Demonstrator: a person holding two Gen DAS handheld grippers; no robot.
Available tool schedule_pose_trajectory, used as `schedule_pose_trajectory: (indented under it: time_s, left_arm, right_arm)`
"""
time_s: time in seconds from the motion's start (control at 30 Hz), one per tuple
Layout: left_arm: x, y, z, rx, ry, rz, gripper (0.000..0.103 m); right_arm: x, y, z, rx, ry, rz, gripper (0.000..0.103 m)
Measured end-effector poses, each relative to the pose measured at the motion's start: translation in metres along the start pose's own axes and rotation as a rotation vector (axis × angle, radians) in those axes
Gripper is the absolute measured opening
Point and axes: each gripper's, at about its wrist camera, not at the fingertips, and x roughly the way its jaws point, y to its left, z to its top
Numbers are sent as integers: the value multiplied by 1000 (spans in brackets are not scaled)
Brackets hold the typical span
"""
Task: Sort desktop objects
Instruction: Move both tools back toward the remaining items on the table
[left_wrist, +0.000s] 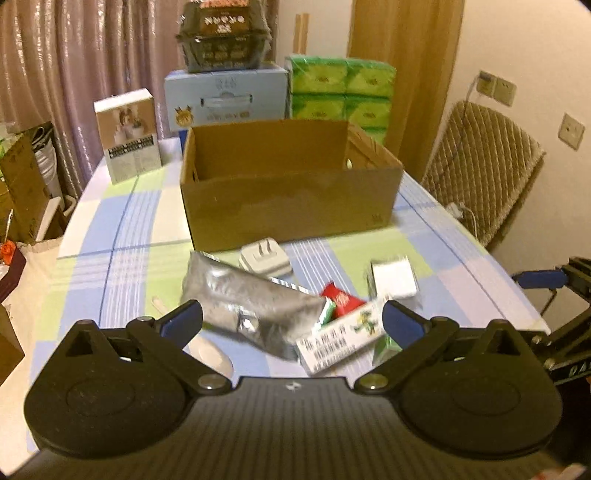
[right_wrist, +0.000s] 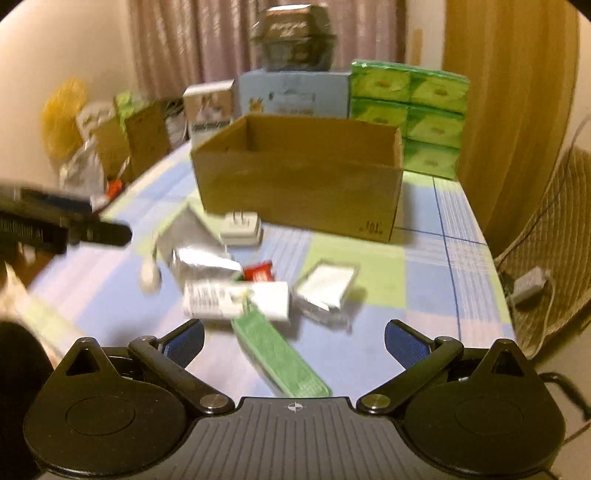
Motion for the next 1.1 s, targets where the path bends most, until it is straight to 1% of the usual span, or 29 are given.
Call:
schedule_pose_trajectory:
  time_s: [0.1, 0.23, 0.4, 0.57, 0.7, 0.8, 0.87, 0.93, 0.97, 1.07, 1.1]
  left_arm:
    - [4, -2, -11, 35, 18, -17, 102]
    - [12, -5, -22, 77, 44, -37, 102]
    - [19, -9, -33, 128, 68, -77, 101]
    - [27, -14, -42, 196, 95, -99, 100]
    - [32, -19, -46, 265, 95, -116, 100]
    - [36, -24, -47, 324, 88, -129, 100]
    - [40, -27, -47, 352, 89, -133, 100]
    - [44, -28, -47, 371, 93, -128, 100]
    - [46, -29, -47, 379, 96, -127, 100]
    - [55, -27, -46, 380, 119, -141, 101]
    - [58, -26, -45, 380, 128, -147, 101]
  right_arm:
    - [4, 3, -14, -43, 19, -7, 101]
    - [9, 2, -24, -34, 36, 1, 101]
    - [13, 3, -25, -42, 41, 10, 101]
    - [16, 2, -25, -43, 51, 19, 101]
    - [22, 3, -26, -75, 71, 19, 100]
    - [28, 3, -28, -113, 98, 43, 100]
    - [32, 4, -28, -139, 114, 52, 99]
    - [37, 4, -28, -164, 128, 68, 95]
    - [40, 4, -27, -177, 137, 75, 94]
    - [49, 5, -25, -213, 158, 104, 91]
    - [54, 5, -24, -224, 169, 112, 88]
